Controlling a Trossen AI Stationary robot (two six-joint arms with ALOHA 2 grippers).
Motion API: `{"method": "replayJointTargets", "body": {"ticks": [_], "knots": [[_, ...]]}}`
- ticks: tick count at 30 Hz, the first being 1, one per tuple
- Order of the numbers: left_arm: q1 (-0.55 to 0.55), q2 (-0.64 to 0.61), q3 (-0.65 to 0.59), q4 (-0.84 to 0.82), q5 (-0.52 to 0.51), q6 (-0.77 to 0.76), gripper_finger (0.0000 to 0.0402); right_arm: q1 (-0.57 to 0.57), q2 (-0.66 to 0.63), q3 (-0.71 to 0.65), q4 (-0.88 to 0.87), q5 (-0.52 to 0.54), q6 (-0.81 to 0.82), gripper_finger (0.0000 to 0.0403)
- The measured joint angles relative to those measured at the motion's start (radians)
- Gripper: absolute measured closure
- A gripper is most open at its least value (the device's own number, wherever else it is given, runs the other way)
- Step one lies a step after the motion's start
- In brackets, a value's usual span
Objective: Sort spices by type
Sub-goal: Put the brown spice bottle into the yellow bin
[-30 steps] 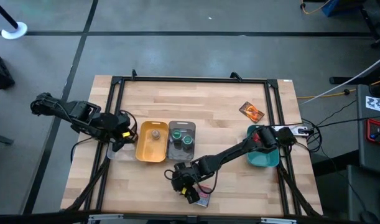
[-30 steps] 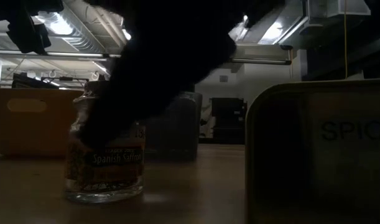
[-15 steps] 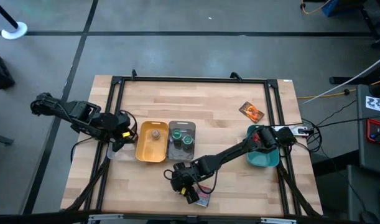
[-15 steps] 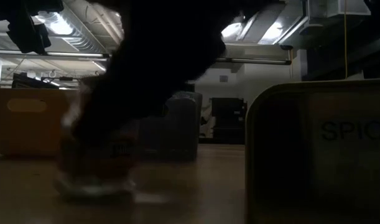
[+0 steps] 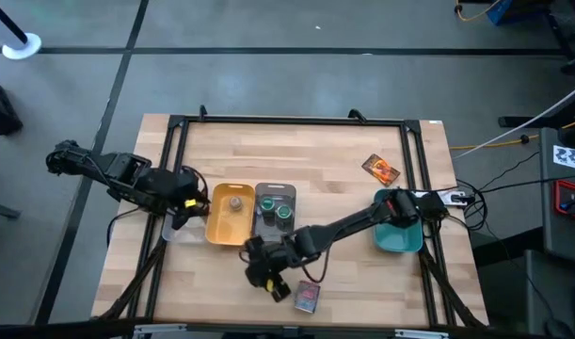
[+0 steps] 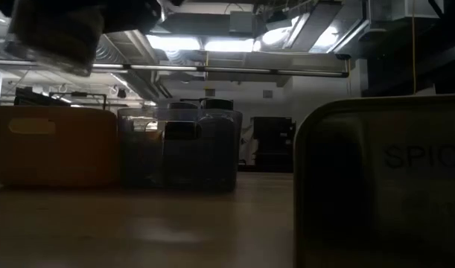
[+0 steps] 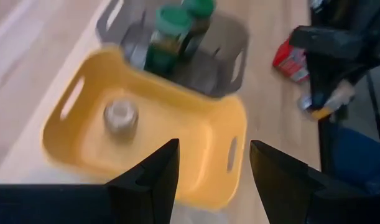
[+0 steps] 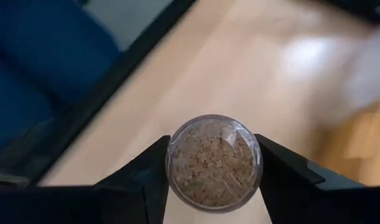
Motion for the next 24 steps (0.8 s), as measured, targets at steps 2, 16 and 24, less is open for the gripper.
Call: {"method": "replayJointTargets", "body": {"ticks": [2, 16, 24], "knots": [[0.0, 0.0, 0.0, 0.058, -0.003, 0.034, 0.0221, -0.017, 0.0, 0.022, -0.002, 0.023, -0.026, 0.02], [0.0, -0.003, 0.0, 0.146, -0.003, 0.117, 0.0221, -0.214, 0.011, 0.064, 0.066, 0.124, -0.101, 0.0196], [0.0, -0.003, 0.0, 0.142, -0.002, 0.118, 0.0221, -0.282, 0.049, 0.064, 0.1, 0.038, -0.098, 0.0199]]}}
